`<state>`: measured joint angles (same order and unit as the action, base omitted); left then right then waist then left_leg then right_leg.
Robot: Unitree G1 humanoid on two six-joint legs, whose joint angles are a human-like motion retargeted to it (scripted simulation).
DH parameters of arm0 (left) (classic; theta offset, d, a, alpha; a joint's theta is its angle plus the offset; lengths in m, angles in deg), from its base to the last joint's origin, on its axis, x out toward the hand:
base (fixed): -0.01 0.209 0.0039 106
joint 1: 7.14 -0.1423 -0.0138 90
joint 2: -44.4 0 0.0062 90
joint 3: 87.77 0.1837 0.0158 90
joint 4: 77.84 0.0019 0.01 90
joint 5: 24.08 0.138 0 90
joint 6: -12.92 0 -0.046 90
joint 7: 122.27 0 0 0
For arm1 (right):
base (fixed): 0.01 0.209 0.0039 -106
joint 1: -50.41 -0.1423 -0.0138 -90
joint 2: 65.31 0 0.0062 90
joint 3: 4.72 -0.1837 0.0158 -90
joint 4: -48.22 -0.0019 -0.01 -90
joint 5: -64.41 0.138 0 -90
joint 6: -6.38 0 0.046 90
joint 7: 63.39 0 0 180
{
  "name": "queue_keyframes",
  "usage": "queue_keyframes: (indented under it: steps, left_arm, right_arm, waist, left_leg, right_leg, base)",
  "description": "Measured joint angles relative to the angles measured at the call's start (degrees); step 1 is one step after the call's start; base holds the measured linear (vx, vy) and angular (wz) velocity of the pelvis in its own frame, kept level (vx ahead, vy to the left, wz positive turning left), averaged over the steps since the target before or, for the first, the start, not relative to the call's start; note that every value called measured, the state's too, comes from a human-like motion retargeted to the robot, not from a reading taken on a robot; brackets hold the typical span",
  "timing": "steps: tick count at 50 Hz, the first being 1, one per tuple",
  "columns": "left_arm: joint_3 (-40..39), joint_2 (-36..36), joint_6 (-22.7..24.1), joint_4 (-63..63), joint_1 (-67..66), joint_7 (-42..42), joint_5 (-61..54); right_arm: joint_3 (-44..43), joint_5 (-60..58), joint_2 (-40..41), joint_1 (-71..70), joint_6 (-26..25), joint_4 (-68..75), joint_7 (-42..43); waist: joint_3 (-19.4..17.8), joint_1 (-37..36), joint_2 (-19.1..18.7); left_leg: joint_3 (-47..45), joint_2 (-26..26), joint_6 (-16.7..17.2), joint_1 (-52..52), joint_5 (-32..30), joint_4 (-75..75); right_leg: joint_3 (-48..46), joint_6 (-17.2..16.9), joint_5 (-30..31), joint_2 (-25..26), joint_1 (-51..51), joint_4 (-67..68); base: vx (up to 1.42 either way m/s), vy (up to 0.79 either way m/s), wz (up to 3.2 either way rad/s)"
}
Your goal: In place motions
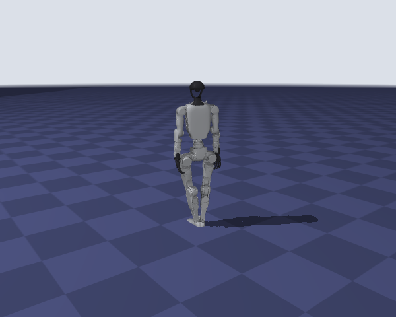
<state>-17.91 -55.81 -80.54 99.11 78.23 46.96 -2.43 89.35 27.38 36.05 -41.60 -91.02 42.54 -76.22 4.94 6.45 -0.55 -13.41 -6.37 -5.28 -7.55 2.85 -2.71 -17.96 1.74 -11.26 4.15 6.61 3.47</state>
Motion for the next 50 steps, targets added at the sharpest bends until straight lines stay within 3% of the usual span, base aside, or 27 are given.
queue_keyframes:
  steps: [5,8,15,20,28,32,50]
  left_arm:
    - [2.3,0.1,0.1,-1.5,2.0,-1.3,0.9]
    - [4.1,0.0,0.5,-1.6,2.6,-1.9,1.3]
    - [2.9,-1.0,0.5,0.1,2.0,-2.1,-0.3]
    - [2.9,-0.8,0.2,1.7,1.5,-1.2,-0.5]
    - [1.1,-0.7,0.5,2.4,0.6,-1.3,-1.8]
    - [0.3,-0.5,0.4,2.6,0.9,-1.8,-2.5]
    - [1.0,-0.2,0.4,2.6,1.1,-2.0,-1.7]
  right_arm:
    - [0.1,-4.7,-1.4,1.2,0.2,1.8,1.8]
    - [-2.1,-4.9,-2.2,1.6,-0.4,3.6,1.3]
    - [-5.7,1.7,-3.3,1.8,-2.2,6.5,1.3]
    - [-6.9,5.3,-3.1,1.4,-1.8,6.3,1.9]
    - [-4.2,1.2,-1.7,0.5,-0.6,2.9,0.5]
    - [-2.5,-1.1,-1.1,0.2,0.6,0.9,-0.3]
    - [-2.5,0.3,-1.3,0.0,0.4,2.4,-0.9]
  waist:
    - [-0.5,-7.9,1.0]
    - [0.2,3.0,0.1]
    - [0.6,4.3,-0.9]
    - [1.4,10.7,-1.5]
    - [1.5,18.4,-1.1]
    - [1.4,14.0,-1.2]
    - [1.6,8.7,-1.1]
  left_leg:
    - [-8.0,-0.4,-1.9,-0.8,-0.1,-0.2]
    - [4.0,0.6,1.8,0.2,-0.5,-0.9]
    - [5.2,0.3,1.3,1.3,-0.9,0.1]
    - [11.7,0.0,2.7,2.7,-0.5,0.7]
    - [18.3,-1.5,3.5,3.9,-0.6,0.7]
    - [13.7,-0.2,3.5,3.7,0.0,0.6]
    - [8.6,0.6,2.8,5.3,0.8,2.7]
  right_leg:
    - [6.7,0.6,1.0,1.2,-0.2,0.1]
    - [-4.4,-0.3,-0.3,-1.8,-1.4,-0.8]
    - [-5.2,-0.2,-0.3,-1.6,-2.2,-1.0]
    - [-11.2,-0.8,-1.0,-3.1,-2.9,-1.1]
    - [-17.6,0.6,-0.6,-3.6,-3.8,-2.2]
    - [-13.1,-0.5,-0.5,-3.9,-3.5,-1.0]
    - [-8.5,-1.5,0.2,-3.6,-2.9,0.5]
  base:
    - [-0.05,0.0,-0.89]
    - [-0.06,0.04,2.64]
    - [-0.01,0.02,0.21]
    - [0.01,0.03,1.07]
    - [0.02,0.01,0.7]
    - [0.0,-0.02,-0.9]
    - [0.0,-0.04,-0.27]
